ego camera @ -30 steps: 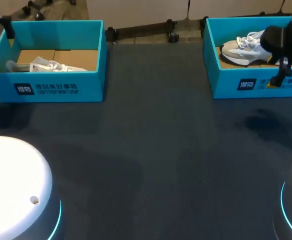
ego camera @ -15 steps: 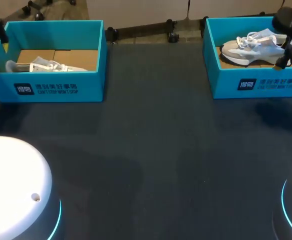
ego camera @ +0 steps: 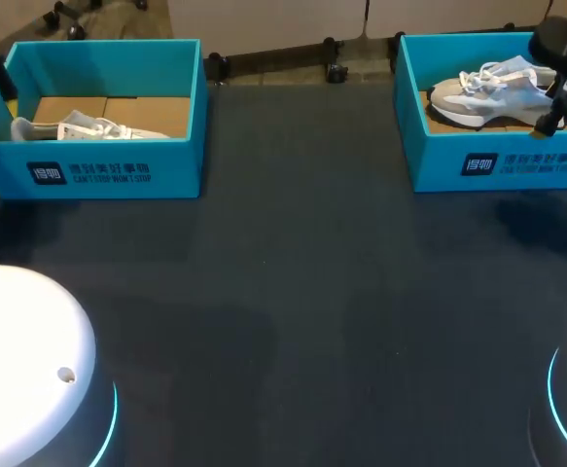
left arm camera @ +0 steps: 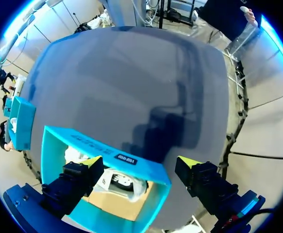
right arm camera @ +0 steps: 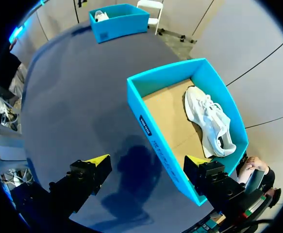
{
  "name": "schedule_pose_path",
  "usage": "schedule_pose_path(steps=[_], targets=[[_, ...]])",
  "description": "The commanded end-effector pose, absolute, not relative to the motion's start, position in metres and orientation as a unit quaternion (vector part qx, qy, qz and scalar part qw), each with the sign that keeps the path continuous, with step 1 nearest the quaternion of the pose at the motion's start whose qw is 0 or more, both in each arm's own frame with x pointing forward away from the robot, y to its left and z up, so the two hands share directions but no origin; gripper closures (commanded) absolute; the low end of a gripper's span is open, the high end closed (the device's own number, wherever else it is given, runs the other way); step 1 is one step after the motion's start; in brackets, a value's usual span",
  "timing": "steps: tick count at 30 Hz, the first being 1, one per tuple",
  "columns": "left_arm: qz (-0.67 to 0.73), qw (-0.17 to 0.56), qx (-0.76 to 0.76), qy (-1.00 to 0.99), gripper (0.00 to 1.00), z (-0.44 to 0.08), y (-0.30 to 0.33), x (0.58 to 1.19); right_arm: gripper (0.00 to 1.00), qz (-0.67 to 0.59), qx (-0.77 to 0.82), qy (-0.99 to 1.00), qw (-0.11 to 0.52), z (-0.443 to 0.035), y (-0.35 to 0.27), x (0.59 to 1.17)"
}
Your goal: Take the shoe out of the shoebox, open the shoe tongue, remove and reinsert the insole, then place the shoe into the shoebox
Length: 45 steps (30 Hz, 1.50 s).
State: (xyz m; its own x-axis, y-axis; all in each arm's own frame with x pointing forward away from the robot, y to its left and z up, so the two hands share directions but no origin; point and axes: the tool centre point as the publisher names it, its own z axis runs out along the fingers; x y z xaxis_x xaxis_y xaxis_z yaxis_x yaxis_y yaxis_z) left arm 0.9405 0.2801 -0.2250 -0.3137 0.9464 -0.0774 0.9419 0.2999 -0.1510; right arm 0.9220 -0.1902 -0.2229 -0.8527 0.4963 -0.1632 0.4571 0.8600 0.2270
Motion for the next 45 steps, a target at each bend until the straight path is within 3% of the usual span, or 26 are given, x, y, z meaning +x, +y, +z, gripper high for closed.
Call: schedule_pose_path(steps=[1, 5, 14, 24, 45], targets=[[0.078, -0.001, -0.578, -0.812, 0.00, -0.232, 0.273, 0.927, 0.00, 0.090, 0.249, 0.958, 0.109, -0.223, -0.191, 0.921], [0.073, -0.012, -0.567, -0.820, 0.00, -0.230, 0.271, 0.923, 0.00, 0.090, 0.249, 0.958, 0.109, -0.223, -0.191, 0.921], [0.038, -0.032, -0.550, -0.834, 0.00, -0.227, 0.270, 0.916, 0.00, 0.016, 0.471, 0.878, 0.086, -0.241, -0.215, 0.944], [0.043, -0.032, -0.548, -0.835, 0.00, -0.227, 0.270, 0.915, 0.00, 0.037, 0.641, 0.763, 0.075, -0.238, -0.235, 0.983], [0.043, -0.032, -0.548, -0.835, 0.00, -0.227, 0.270, 0.915, 0.00, 0.046, 0.755, 0.640, 0.132, -0.210, -0.273, 1.058]])
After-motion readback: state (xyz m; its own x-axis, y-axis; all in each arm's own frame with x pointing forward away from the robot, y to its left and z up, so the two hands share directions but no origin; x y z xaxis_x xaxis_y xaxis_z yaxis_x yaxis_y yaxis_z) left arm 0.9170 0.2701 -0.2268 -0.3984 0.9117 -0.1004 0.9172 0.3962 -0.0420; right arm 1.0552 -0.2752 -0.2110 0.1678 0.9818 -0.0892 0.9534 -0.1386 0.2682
